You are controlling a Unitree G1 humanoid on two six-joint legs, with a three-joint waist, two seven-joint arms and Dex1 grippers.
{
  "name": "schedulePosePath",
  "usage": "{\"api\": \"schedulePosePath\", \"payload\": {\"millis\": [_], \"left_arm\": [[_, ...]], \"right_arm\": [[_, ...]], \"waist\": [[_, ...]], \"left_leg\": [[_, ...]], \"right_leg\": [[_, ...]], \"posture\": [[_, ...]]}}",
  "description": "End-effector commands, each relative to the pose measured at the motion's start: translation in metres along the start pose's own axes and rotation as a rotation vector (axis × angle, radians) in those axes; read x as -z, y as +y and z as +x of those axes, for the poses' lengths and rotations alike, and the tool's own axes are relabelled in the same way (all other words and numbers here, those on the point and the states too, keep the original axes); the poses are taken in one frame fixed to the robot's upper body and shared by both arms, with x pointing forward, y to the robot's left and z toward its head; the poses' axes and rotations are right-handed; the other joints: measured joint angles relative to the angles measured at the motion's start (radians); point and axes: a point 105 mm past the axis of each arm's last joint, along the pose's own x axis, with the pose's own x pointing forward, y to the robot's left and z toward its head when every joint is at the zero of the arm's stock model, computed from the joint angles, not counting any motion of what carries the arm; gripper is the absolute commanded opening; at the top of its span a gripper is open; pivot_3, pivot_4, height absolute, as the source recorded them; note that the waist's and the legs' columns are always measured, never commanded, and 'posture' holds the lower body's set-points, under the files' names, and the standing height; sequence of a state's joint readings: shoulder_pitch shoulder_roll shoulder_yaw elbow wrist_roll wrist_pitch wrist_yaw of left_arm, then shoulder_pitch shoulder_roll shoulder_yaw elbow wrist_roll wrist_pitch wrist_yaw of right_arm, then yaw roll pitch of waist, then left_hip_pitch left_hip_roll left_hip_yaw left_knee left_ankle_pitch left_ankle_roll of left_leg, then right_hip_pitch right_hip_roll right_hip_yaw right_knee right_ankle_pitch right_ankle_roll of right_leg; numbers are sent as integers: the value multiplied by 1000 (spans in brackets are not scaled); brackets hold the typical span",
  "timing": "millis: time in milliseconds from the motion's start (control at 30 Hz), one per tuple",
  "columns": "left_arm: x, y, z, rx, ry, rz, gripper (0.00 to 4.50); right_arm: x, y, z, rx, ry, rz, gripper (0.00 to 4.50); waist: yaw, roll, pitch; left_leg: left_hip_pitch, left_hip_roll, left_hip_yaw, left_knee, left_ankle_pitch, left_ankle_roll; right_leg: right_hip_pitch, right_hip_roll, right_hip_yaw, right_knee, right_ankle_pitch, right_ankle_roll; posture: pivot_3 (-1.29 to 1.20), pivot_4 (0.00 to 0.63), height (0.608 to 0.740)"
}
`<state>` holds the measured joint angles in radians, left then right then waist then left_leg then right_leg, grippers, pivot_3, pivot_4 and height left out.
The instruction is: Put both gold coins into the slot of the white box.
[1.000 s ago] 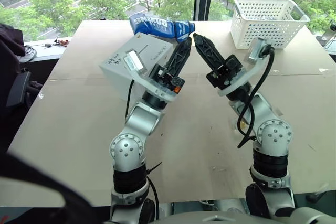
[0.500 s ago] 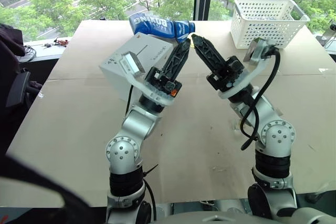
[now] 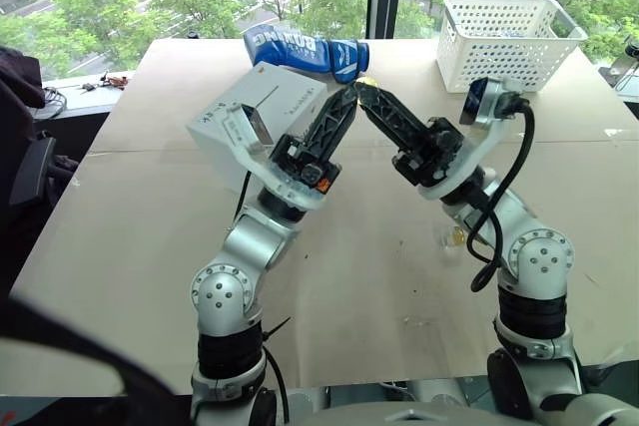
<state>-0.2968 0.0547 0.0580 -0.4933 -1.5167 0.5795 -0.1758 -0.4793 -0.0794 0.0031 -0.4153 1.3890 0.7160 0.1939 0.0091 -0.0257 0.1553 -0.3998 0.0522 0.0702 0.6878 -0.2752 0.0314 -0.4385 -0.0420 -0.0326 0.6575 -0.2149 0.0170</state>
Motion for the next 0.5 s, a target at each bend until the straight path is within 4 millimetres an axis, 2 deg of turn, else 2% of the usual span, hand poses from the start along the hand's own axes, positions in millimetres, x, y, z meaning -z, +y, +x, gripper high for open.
{"api": "schedulePosePath", "payload": {"millis": [33, 67, 100, 133, 200, 367, 500], "left_arm": [[1, -6, 1, 28, 2, 2, 0], [-1, -6, 1, 26, -4, 6, 0], [-2, -5, 1, 24, -8, 8, 0], [-4, -5, 0, 22, -15, 11, 0], [-10, -7, 0, 24, -32, 29, 0], [-36, -27, -3, 49, -77, 130, 0], [-55, -54, -9, 79, -77, 256, 0]], "right_arm": [[-11, 5, 4, -14, -58, -34, 3257], [-14, 4, 4, -11, -70, -32, 3634], [-15, 4, 4, -12, -76, -31, 4314], [-17, 4, 3, -17, -80, -31, 4413], [-20, 4, -1, -14, -92, -33, 4413], [-28, -5, -20, 34, -89, -71, 4413], [-39, -12, -36, 76, -40, -151, 4413]], "waist": [[1, 0, 0], [1, 0, 0], [2, 0, 0], [2, 0, 0], [2, 0, 0], [2, 0, 1], [-2, 0, 2]], "left_leg": [[0, 0, 0, 0, 0, 0], [0, 0, 0, 0, 0, 0], [0, 0, 0, 0, 0, 0], [0, 0, 0, 0, 0, 0], [0, 0, 0, 0, 0, 0], [0, 0, 0, -1, 0, 0], [0, 1, 0, -1, 0, 0]], "right_leg": [[0, 0, 0, 0, 0, 0], [0, 0, 0, 0, 0, 0], [0, 0, 0, 0, 0, 0], [0, 0, 0, -1, 0, 0], [0, 0, 0, -1, 0, 0], [0, 0, 0, -1, 0, 0], [0, 0, 0, -2, 0, 0]], "posture": [[0, 150, 704], [0, 150, 704], [0, 150, 704], [0, 150, 704], [0, 150, 704], [0, 150, 704], [0, 150, 704]]}}
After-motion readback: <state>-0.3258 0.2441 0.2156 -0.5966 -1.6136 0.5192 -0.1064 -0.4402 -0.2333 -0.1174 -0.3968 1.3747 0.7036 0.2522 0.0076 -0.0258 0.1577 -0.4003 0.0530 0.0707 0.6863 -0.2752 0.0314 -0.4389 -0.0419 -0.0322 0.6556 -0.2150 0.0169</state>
